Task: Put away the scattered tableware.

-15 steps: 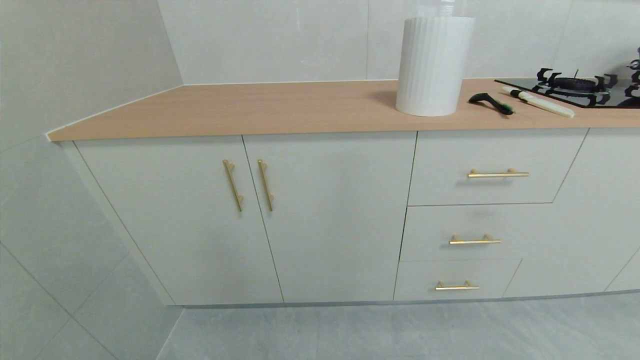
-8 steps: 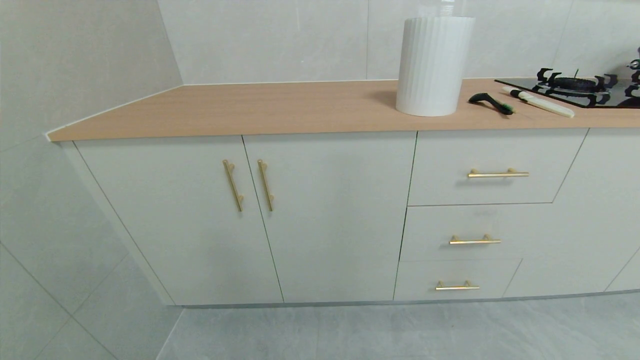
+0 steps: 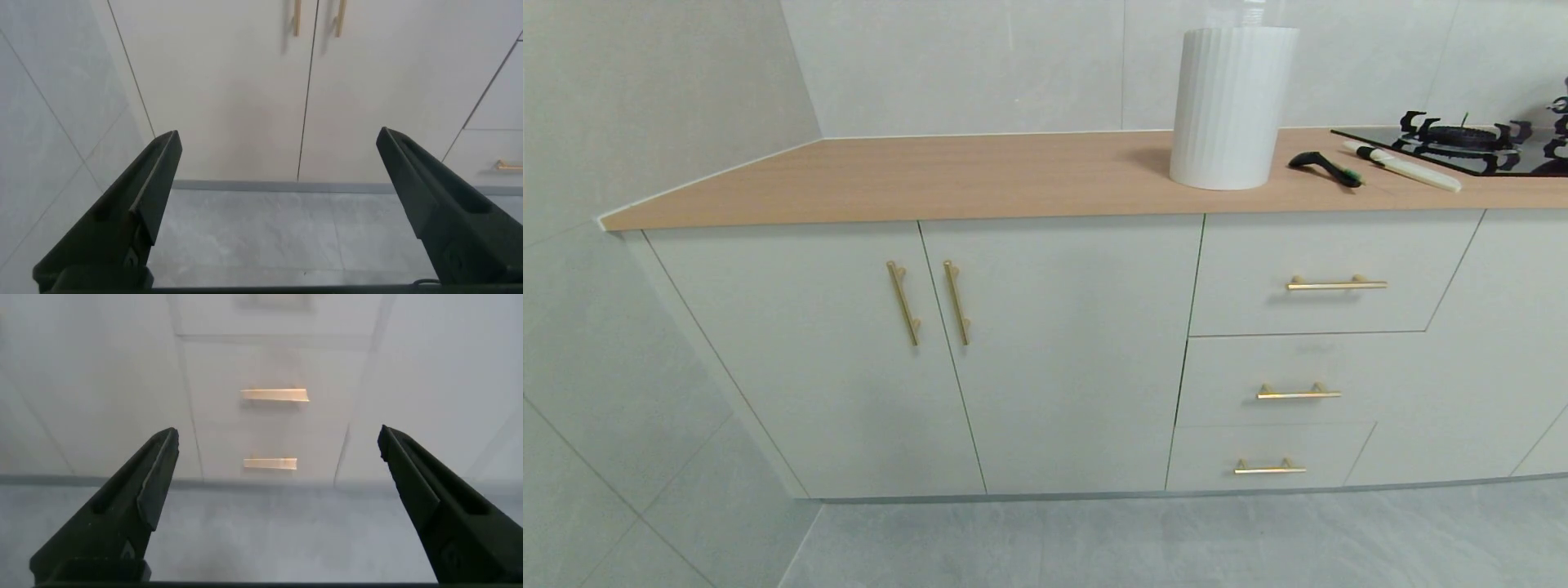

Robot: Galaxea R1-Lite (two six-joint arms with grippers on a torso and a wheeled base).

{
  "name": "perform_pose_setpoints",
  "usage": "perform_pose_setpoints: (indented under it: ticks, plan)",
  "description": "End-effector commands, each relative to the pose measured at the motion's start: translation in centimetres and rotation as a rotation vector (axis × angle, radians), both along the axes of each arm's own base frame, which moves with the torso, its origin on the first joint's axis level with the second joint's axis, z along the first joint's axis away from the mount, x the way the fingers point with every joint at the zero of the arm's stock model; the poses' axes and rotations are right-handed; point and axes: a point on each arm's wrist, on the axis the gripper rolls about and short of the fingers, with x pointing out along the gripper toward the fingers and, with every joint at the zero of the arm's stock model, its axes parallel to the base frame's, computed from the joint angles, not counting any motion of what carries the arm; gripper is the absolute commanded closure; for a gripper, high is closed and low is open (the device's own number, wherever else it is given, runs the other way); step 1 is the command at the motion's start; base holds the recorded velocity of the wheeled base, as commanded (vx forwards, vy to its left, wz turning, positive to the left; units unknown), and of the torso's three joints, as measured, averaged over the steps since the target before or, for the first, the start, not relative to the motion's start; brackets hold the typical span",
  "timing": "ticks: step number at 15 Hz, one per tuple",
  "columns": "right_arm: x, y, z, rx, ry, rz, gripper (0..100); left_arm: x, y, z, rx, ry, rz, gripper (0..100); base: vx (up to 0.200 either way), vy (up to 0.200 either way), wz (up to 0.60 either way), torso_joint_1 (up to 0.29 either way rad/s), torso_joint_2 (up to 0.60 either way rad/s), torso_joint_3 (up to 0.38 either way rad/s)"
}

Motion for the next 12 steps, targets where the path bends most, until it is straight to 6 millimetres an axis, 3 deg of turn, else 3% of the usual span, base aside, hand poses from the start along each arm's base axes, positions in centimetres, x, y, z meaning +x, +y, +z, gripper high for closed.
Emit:
perform_pose_setpoints:
  ticks: [1, 7, 12]
  plan:
    - [0.05, -0.1, -0.15, 0.021, 0.01, -0.043, 0, 0.0, 0.0, 0.02, -0.001, -0.001, 0.001, 0, 0.0, 0.0, 0.0, 0.0, 0.0, 0.0]
    - [0.06, 0.0, -0.18, -0.03, 0.016, 0.002, 0, 0.01, 0.0, -0.03, -0.001, 0.001, 0.001, 0, 0.0, 0.0, 0.0, 0.0, 0.0, 0.0]
    - [0.06, 0.01, -0.18, -0.029, 0.015, 0.004, 0, 0.01, 0.0, -0.03, -0.001, 0.001, 0.001, 0, 0.0, -0.2, 0.0, 0.005, 0.0, 0.003]
